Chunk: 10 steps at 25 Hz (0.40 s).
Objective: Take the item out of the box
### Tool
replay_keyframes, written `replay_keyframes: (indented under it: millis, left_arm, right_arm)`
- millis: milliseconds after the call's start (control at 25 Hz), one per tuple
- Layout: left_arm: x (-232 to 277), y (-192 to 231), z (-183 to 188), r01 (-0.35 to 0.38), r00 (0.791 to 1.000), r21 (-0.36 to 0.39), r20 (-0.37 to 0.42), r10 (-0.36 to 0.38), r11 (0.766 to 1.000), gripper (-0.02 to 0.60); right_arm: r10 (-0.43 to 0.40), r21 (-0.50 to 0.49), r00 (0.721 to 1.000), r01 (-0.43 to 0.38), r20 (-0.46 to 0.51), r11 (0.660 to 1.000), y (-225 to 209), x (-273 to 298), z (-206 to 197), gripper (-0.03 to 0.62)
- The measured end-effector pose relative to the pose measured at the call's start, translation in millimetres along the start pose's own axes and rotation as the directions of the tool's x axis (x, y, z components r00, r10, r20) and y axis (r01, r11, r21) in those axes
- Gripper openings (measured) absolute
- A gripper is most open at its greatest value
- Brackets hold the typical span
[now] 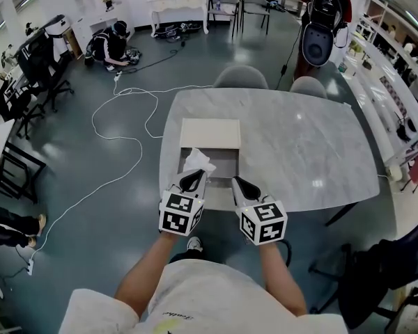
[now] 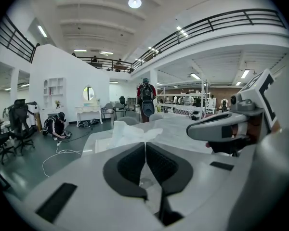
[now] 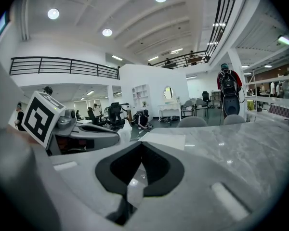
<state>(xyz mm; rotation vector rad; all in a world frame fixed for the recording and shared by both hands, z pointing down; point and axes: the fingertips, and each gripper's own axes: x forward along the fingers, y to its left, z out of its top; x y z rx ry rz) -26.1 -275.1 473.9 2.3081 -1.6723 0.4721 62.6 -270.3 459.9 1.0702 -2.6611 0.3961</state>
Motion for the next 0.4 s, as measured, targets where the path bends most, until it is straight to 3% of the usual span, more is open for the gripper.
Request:
replay_keyframes:
  millis: [400]
  left_arm:
    - [-3.2, 2.2, -3.5, 0.005, 1.000, -0.005, -0.010, -0.005, 1.000, 0.015]
  right_arm:
    - [0.001, 0.000, 1.000, -0.001, -0.005, 1.000, 6.4, 1.8, -0.6, 0.005]
